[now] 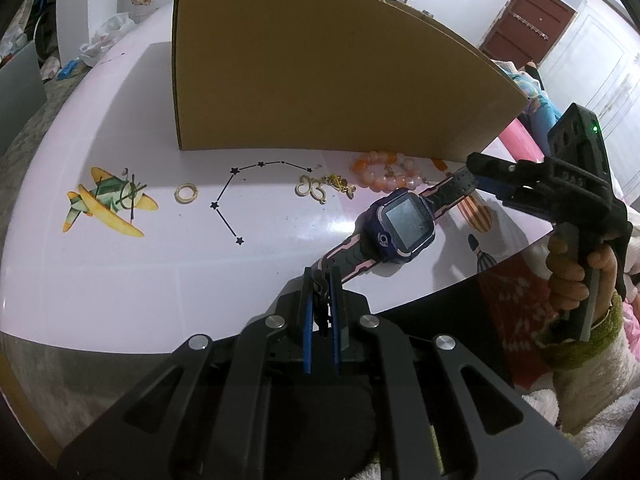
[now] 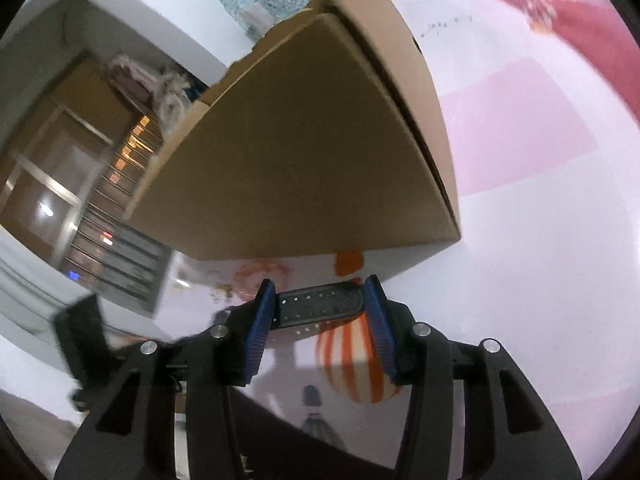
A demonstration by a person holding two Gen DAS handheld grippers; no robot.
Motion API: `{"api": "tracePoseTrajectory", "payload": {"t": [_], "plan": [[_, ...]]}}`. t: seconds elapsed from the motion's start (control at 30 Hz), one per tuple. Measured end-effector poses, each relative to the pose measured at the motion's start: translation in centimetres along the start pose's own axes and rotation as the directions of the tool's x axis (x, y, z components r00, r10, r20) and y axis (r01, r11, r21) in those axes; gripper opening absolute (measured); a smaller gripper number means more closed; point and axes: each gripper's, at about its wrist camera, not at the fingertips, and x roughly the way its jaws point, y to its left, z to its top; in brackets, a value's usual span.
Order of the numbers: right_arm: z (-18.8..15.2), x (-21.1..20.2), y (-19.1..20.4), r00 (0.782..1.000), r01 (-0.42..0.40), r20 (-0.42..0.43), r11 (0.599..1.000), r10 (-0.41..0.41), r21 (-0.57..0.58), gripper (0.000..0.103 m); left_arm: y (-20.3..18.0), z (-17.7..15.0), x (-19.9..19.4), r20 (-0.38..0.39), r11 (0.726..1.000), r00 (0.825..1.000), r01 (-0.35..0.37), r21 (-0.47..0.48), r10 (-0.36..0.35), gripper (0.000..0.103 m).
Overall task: Organize jewelry
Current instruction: 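Grasp the watch strap with the left gripper while the right gripper releases the watch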
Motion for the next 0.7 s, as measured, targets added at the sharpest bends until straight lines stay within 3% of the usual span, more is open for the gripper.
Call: {"api": "tracePoseTrajectory", "payload": {"t": [0.13, 0.23, 0.37, 0.57, 0.7], "plan": [[-0.5, -0.1, -0.7, 0.994, -0.109, -0.01, 0.992, 0.11, 0.065, 0.046, 0.0, 0.0, 0.0, 0.0, 1.0, 1.0, -0.001, 0.001, 0.001, 0.007], [-0.9, -0.1, -0.8, 0.979, -0.199, -0.016, 0.975, 0.202, 0.095, 0.054, 0.0, 0.0, 0.1, -0.001, 1.0, 1.0, -0.004, 0.004, 0.004, 0.007], [-1.2, 0.0, -0.6, 0.969, -0.245, -0.014, 0.964, 0.248, 0.105, 0.056, -0.2, 0.0, 0.1, -0.001, 1.0, 1.0, -0.006, 0.005, 0.006, 0.007], [-1.3, 0.5, 1.4, 0.985, -0.168, -0.031, 0.985, 0.169, 0.025, 0.055, -0.3, 0.0, 0.1, 0.0, 1.0, 1.0, -0.005, 0.001, 0.005, 0.007], [-1.6, 0.7, 2.6, 0.993, -0.113, -0.035, 0.993, 0.112, -0.019, 0.036, -0.3, -0.1, 0.1, 0.006, 1.0, 1.0, -0.004, 0.0, 0.004, 0.007]]}}
